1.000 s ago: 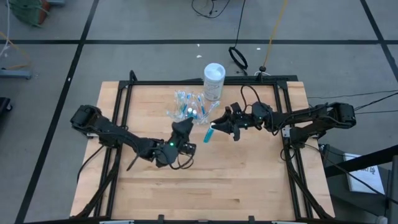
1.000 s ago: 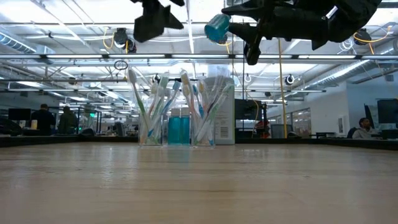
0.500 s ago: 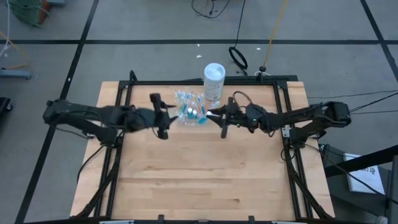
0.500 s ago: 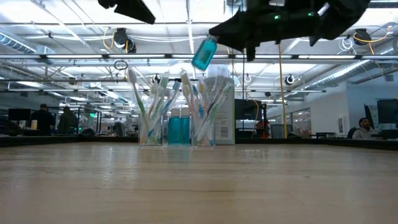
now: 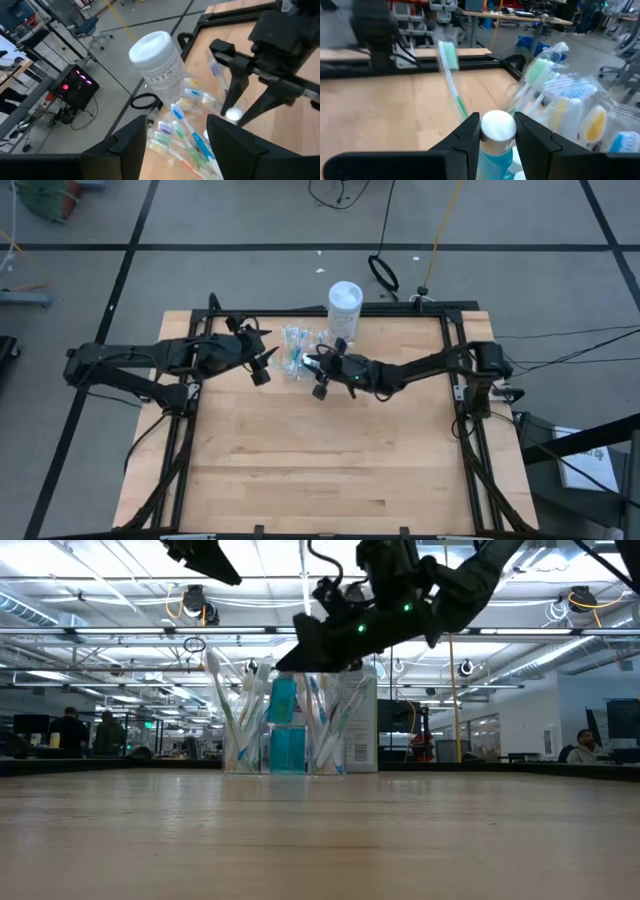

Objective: Pick & Place toothbrushing station
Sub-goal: Put the blue mouthwash into the transparent organizer, then return to Home Position

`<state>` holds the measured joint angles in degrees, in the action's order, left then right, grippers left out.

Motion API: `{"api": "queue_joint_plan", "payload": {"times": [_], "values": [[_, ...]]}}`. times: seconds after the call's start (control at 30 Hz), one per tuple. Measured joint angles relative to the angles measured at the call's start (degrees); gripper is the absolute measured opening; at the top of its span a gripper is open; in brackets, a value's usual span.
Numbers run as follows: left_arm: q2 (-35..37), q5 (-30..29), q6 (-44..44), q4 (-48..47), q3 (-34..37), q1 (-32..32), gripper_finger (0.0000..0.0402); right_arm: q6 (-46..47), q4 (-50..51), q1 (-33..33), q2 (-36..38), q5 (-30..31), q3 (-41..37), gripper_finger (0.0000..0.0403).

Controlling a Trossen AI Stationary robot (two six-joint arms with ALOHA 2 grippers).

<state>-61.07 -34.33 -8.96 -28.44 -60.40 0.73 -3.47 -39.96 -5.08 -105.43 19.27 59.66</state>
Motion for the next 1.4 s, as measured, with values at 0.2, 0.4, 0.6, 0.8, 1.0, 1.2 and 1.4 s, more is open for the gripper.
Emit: {"api": "queue_joint_plan", "payload": {"times": [0.2,0.4,0.6,0.8,1.0,1.2,1.4], "values": [[-1.9,1.1,-1.0,-0.2,0.1,0.0,0.0209,-1.8,-0.1,-0.8,-2.2,0.5,1.0,0.0096],[-4.3,1.4,-0.2,-0.3,0.1,0.0,0.0209,-1.8,2.5,-1.6,-2.1,0.0,1.2,0.0097],[-5.9,1.5,0.3,-0.5,0.2,0.0,0.0209,2.1,5.6,-1.7,-2.1,-1.8,1.1,0.0109],[-6.5,1.4,0.5,-0.6,0.2,0.0,0.0209,-0.6,8.6,-2.3,-2.1,-3.0,1.1,0.0105],[-6.4,1.4,0.5,-0.5,0.2,0.0,0.0209,-1.9,9.3,-2.6,-2.1,-3.0,1.1,0.0132],[-6.4,1.4,1.6,-0.5,0.2,0.0,0.0209,-1.9,9.8,-2.7,-2.1,-3.1,1.1,0.0162],[-6.3,1.3,-3.3,-0.5,0.2,0.0,0.0209,-3.4,10.7,-2.0,0.2,-3.0,1.0,0.0175]]}}
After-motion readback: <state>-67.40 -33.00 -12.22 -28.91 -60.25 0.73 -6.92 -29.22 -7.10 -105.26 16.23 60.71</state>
